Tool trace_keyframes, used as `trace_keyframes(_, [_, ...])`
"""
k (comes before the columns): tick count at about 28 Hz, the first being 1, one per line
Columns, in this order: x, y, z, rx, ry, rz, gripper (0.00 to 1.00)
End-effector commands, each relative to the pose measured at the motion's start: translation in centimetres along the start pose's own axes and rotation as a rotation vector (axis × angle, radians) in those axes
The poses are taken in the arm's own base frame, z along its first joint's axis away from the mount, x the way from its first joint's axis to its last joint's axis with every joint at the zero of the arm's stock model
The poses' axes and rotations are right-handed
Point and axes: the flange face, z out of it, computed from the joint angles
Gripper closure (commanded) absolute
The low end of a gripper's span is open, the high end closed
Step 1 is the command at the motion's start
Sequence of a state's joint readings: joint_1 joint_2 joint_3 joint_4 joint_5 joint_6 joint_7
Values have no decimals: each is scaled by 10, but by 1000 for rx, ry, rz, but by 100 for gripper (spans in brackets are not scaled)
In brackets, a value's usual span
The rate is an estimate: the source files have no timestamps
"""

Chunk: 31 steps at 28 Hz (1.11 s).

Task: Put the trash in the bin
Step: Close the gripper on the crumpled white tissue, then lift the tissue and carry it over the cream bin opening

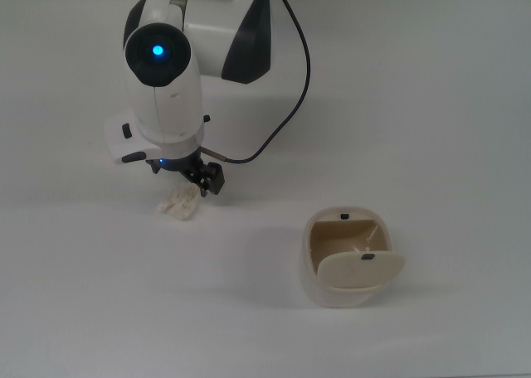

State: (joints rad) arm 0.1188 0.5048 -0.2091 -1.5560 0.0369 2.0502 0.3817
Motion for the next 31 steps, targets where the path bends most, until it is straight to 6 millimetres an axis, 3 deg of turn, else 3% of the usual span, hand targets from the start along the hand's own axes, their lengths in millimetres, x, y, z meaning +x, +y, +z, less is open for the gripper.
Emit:
trace_keyframes(1, [2,-4,9,16,22,28,0])
trace_keyframes(6, [3,-8,28,8,27,69,0])
trace_keyframes(15, [-1,-20,40,-7,26,62,0])
trace_keyframes(19, [-1,-19,42,-15,26,51,32])
trace_keyframes(21, [-1,-19,42,-18,28,42,55])
trace_keyframes(22, [-1,-19,42,-21,29,39,78])
trace_keyframes(24, [-1,-19,42,-21,29,31,95])
trace_keyframes(25, [-1,-19,41,-21,28,27,100])
trace_keyframes(31, [0,-19,37,-18,33,4,100])
